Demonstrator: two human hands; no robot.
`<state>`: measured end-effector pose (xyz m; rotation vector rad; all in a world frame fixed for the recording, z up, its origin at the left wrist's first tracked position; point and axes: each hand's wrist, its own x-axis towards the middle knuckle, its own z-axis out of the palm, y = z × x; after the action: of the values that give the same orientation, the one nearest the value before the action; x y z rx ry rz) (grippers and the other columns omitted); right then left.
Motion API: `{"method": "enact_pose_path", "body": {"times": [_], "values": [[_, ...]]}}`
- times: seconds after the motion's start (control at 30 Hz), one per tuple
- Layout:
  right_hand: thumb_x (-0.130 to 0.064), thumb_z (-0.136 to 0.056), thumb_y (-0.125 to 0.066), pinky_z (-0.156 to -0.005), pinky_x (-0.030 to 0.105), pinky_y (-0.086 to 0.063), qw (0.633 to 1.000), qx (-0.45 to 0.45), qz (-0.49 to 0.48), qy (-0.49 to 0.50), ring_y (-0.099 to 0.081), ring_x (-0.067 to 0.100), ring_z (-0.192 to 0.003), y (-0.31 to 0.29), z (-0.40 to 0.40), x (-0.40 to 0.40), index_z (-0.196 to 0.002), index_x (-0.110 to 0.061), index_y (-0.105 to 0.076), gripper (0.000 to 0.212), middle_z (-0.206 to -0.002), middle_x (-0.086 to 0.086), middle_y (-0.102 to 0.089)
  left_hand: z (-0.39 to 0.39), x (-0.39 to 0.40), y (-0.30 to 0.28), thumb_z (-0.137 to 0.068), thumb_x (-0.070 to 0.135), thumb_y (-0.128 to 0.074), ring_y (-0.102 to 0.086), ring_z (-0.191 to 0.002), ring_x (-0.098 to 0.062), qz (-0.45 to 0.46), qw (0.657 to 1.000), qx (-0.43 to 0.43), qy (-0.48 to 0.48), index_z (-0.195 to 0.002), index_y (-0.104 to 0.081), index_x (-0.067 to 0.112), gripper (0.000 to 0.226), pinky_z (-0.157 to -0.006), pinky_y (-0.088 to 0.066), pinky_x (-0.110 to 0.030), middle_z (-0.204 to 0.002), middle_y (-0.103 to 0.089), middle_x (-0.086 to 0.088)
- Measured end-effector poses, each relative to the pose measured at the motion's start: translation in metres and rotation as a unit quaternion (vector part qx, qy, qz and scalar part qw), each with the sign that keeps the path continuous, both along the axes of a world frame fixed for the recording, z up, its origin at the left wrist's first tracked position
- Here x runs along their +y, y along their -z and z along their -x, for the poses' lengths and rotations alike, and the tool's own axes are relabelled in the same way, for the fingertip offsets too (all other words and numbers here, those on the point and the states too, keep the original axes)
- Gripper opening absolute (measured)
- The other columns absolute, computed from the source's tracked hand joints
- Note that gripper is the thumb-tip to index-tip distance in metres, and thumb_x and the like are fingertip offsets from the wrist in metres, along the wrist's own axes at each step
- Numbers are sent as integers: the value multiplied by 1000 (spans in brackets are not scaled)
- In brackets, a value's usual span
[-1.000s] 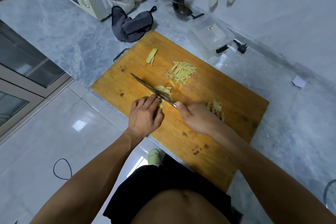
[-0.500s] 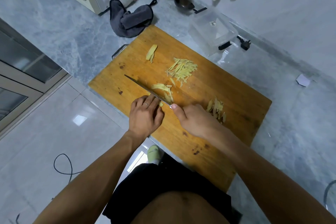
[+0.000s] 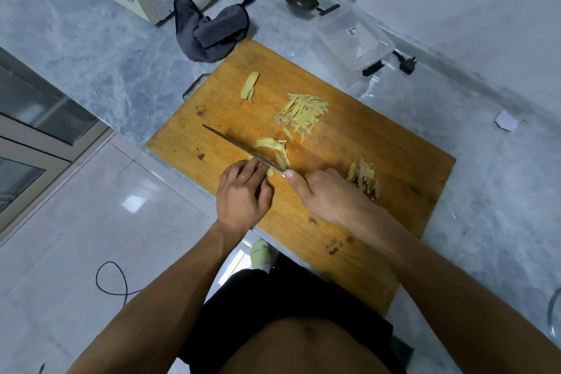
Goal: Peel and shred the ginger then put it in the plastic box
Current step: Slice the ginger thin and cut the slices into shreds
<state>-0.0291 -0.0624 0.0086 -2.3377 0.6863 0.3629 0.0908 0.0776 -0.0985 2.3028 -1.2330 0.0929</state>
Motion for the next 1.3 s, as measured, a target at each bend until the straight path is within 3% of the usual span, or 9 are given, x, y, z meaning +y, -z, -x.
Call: {"method": "enact_pose_path", "body": {"times": [0.07, 0.3, 0.43, 0.53, 0.63, 0.87, 1.0, 1.17, 1.3], "values": [[-57, -104, -18, -66, 37, -46, 1000, 6, -1, 1, -54, 22, -60, 0, -2, -1, -54, -13, -49, 73, -56, 6, -51, 0, 0, -1, -86, 18, -60, -58, -105, -31, -3, 1000, -1, 0, -102, -69, 13, 18, -87, -44, -40, -110, -67, -4], [-58, -103, -19, -80, 44, -52, 1000, -6, -12, 4, -62, 33, -84, 8, -10, 9, -63, -16, -53, 67, -63, 4, -54, 0, -2, -3, -85, 19, -62, -56, -106, -29, -13, 1000, -12, -7, -99, -71, 13, 18, -87, -42, -39, -105, -68, -5], [-57, -104, -16, -71, 39, -51, 1000, -7, -12, 3, -62, 25, -69, 3, -5, 4, -60, -11, -55, 74, -58, 7, -58, 0, 0, -1, -86, 20, -58, -57, -110, -29, -13, 1000, 12, -3, -109, -70, 14, 27, -89, -43, -39, -118, -67, -4], [-54, -105, -14, -55, 27, -37, 1000, 2, -3, -18, -57, 17, -51, -2, -1, -1, -52, -10, -49, 77, -50, 7, -55, -1, 1, 0, -86, 18, -57, -58, -108, -31, 0, 1000, 19, -3, -109, -71, 12, 27, -88, -45, -40, -117, -68, -5], [-57, -104, -12, -52, 22, -31, 1000, 17, -6, -21, -58, 16, -49, 0, -3, -3, -52, -9, -50, 80, -50, 8, -57, 0, 1, -1, -85, 16, -58, -58, -108, -30, 4, 1000, 22, -6, -109, -71, 11, 28, -88, -45, -39, -117, -68, -4], [-61, -102, -14, -79, 41, -47, 1000, 15, -22, 1, -57, 28, -90, 11, 1, 8, -63, -20, -50, 67, -70, 7, -57, 0, 1, -4, -83, 13, -59, -58, -107, -30, 4, 1000, 28, -6, -104, -71, 11, 24, -87, -48, -40, -110, -69, -3], [-58, -103, -17, -73, 39, -47, 1000, 0, -22, 11, -52, 17, -62, 6, 2, 3, -57, -16, -49, 70, -57, 3, -52, 2, 1, -4, -84, 10, -59, -57, -108, -30, 17, 1000, 22, 3, -112, -70, 9, 31, -89, -49, -39, -116, -68, -5], [-56, -104, -17, -76, 42, -49, 1000, -2, -23, -4, -52, 15, -57, 5, 1, 3, -52, -14, -46, 73, -52, 3, -52, 2, -1, -3, -79, 4, -61, -56, -102, -29, 43, 999, 11, 4, -108, -70, 6, 31, -84, -51, -41, -109, -66, -10], [-56, -104, -17, -75, 43, -51, 1000, -9, -24, 5, -50, 13, -52, 9, 1, 4, -49, -15, -44, 73, -48, 1, -49, 1, -2, -2, -80, 9, -59, -57, -105, -29, 13, 1000, 15, -3, -113, -69, 7, 34, -88, -50, -38, -119, -66, -8]]}}
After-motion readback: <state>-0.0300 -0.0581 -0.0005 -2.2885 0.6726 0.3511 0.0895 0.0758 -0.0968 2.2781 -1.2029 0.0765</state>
